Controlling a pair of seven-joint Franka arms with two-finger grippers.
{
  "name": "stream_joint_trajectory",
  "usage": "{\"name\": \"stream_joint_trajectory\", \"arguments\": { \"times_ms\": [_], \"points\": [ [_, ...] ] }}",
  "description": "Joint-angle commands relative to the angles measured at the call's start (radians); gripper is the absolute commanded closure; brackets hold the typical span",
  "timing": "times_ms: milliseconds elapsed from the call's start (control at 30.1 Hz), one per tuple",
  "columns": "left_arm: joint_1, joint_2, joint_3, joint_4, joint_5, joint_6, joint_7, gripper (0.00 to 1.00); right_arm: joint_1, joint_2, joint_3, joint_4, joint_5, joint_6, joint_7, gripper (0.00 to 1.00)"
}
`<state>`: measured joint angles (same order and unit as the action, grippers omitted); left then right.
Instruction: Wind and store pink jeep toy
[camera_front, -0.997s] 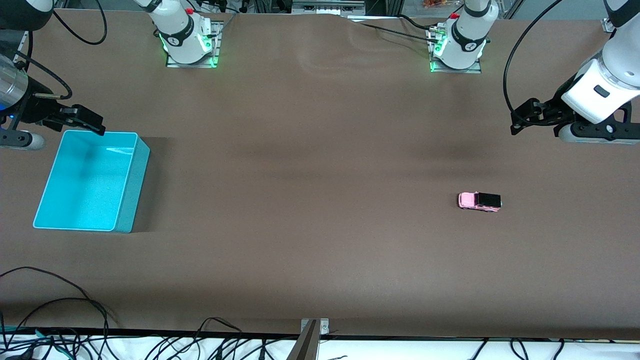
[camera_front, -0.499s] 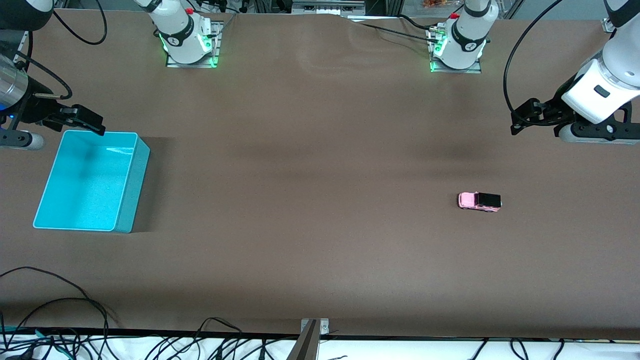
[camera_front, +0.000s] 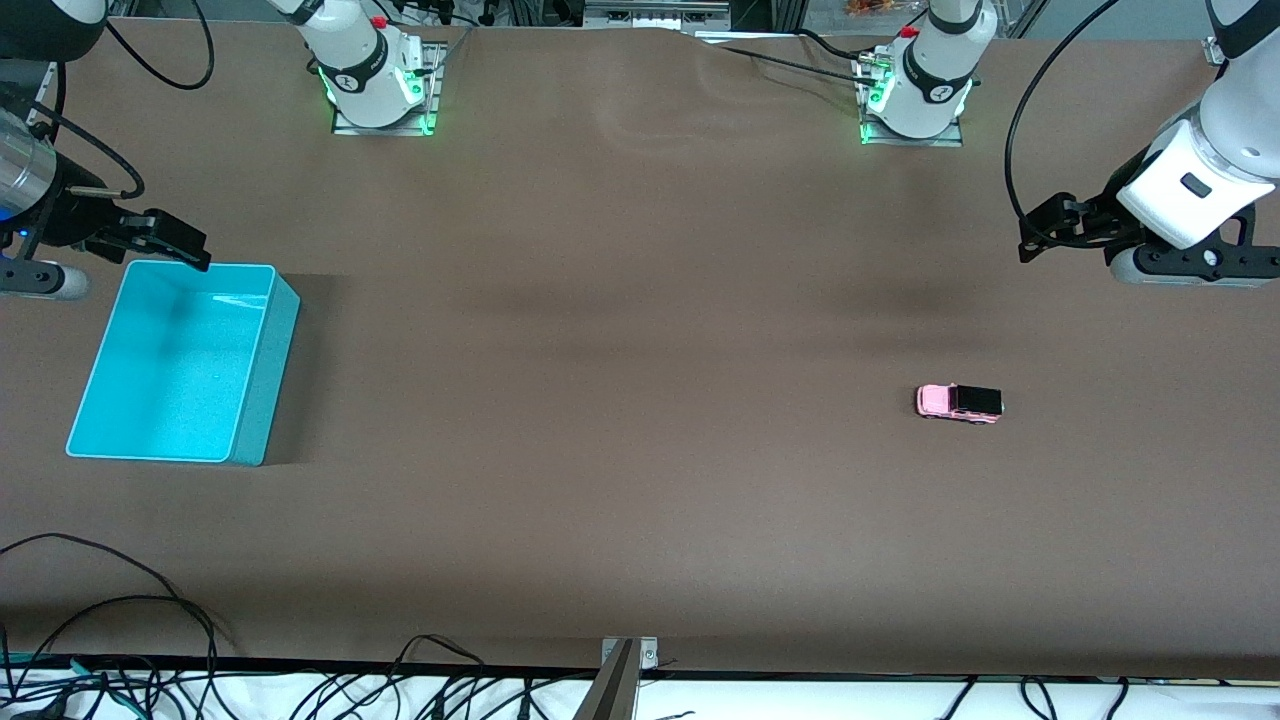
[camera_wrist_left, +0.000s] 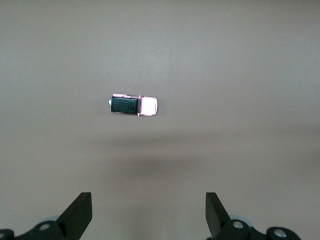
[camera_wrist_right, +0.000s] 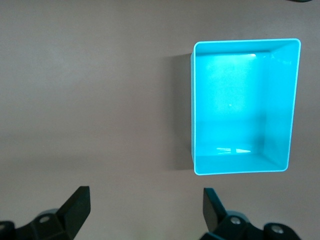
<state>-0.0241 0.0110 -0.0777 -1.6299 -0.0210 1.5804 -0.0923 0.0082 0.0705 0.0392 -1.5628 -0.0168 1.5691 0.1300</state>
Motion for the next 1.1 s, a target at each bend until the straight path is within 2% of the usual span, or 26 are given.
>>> {"name": "stream_joint_trajectory", "arguments": {
  "times_ms": [0,233,532,1064],
  "points": [
    [0.001,0.017,-0.002,0.025,0.018,-0.036,0.008,0.00,0.003,0.012,-0.001,0.032,0.009,-0.023,0.003,0.00],
    [-0.010,0.073,-0.005,0.028,0.026,-0.040,0.029,0.00,0.003,0.012,-0.001,0.032,0.009,-0.023,0.003,0.00],
    [0.000,0.095,-0.007,0.030,0.026,-0.048,0.094,0.00,0.004,0.012,-0.001,0.032,0.009,-0.023,0.003,0.00],
    [0.038,0.156,0.000,0.035,0.026,-0.039,0.577,0.00,0.003,0.012,-0.001,0.032,0.009,-0.021,0.003,0.00]
  ]
}}
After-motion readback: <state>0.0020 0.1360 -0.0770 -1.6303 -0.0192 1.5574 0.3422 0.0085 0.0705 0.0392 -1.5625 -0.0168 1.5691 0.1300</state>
